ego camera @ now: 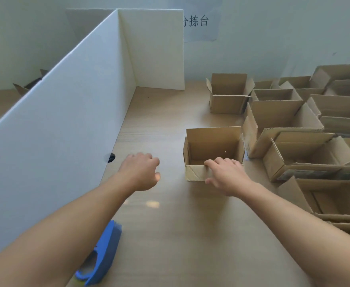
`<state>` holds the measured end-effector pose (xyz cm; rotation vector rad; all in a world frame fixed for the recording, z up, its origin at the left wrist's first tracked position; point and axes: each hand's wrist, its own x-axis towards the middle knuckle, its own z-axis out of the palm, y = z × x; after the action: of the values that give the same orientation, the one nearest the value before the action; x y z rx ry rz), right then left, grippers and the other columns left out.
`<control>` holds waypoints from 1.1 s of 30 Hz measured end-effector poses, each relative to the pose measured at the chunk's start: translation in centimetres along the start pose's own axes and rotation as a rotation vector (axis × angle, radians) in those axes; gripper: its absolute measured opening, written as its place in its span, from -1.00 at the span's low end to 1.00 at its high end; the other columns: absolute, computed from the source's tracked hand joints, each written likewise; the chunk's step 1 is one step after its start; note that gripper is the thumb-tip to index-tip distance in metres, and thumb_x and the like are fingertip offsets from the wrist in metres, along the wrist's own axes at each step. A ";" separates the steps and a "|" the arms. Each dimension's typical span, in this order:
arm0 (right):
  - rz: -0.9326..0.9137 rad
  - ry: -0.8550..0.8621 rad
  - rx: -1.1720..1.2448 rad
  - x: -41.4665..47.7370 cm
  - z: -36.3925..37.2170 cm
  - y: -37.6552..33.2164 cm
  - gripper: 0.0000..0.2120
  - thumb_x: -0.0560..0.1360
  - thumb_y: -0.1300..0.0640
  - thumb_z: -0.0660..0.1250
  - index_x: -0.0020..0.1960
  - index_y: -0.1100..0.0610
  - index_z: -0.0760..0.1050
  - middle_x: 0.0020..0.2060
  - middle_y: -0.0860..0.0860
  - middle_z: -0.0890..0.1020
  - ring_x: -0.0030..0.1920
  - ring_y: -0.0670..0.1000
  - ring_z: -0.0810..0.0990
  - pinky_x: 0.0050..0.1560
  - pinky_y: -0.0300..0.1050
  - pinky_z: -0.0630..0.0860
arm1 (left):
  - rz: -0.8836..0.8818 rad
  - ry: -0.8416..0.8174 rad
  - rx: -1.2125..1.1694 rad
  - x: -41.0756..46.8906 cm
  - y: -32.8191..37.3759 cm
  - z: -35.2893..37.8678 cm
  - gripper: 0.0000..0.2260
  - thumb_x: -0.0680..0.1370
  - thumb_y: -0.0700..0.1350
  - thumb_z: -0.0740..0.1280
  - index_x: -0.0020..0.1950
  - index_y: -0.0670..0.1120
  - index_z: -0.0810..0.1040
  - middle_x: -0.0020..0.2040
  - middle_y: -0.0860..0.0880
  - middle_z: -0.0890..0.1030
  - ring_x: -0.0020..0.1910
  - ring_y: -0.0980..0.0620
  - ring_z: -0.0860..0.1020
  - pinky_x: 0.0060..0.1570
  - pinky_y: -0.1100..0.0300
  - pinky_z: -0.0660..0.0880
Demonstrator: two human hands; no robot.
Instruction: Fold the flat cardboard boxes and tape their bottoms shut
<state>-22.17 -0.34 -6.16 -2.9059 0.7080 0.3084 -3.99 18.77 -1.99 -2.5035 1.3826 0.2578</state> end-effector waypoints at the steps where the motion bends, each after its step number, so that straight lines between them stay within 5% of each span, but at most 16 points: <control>1: 0.010 0.007 -0.004 1.3 -0.4 0.5 -0.52 0.58 -0.17 0.23 0.43 -0.03 0.28 0.28 0.04 0.45 0.29 0.14 0.42 0.40 0.09 0.22 | 0.005 -0.001 -0.001 1.2 -0.1 -0.5 -0.61 0.61 0.11 0.13 0.37 -0.01 0.42 0.28 -0.02 0.50 0.26 -0.08 0.43 0.21 0.01 0.33; 8: 0.005 -0.005 -0.017 10.6 -1.3 4.5 -0.49 0.61 -0.12 0.23 0.50 -0.03 0.23 0.38 0.04 0.40 0.38 0.16 0.35 0.52 0.17 0.02 | 0.030 -0.003 -0.067 8.8 0.4 -2.2 -0.58 0.61 0.09 0.13 0.45 0.03 0.37 0.34 -0.01 0.47 0.29 -0.08 0.44 0.18 0.03 0.36; 22: 0.187 0.052 0.013 21.4 -1.8 13.2 -0.60 0.64 -0.02 0.21 0.44 0.01 0.27 0.37 0.08 0.41 0.36 0.20 0.32 0.45 0.23 0.13 | 0.086 -0.010 -0.083 21.0 2.3 -2.6 -0.60 0.61 0.05 0.13 0.44 0.03 0.38 0.33 0.00 0.48 0.26 -0.07 0.45 0.15 0.06 0.36; 33: 0.257 0.137 0.027 23.9 -2.1 15.3 -0.71 0.60 0.10 0.25 0.31 0.09 0.35 0.28 0.10 0.43 0.34 0.17 0.34 0.29 0.06 0.31 | 0.073 -0.048 -0.103 23.7 3.6 -2.2 -0.60 0.60 0.05 0.14 0.44 0.04 0.39 0.31 0.00 0.49 0.27 -0.06 0.46 0.17 0.06 0.38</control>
<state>-8.22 -24.65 -10.84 -2.8310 1.1019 0.1242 5.57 -2.72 -7.10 -2.5132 1.4795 0.4106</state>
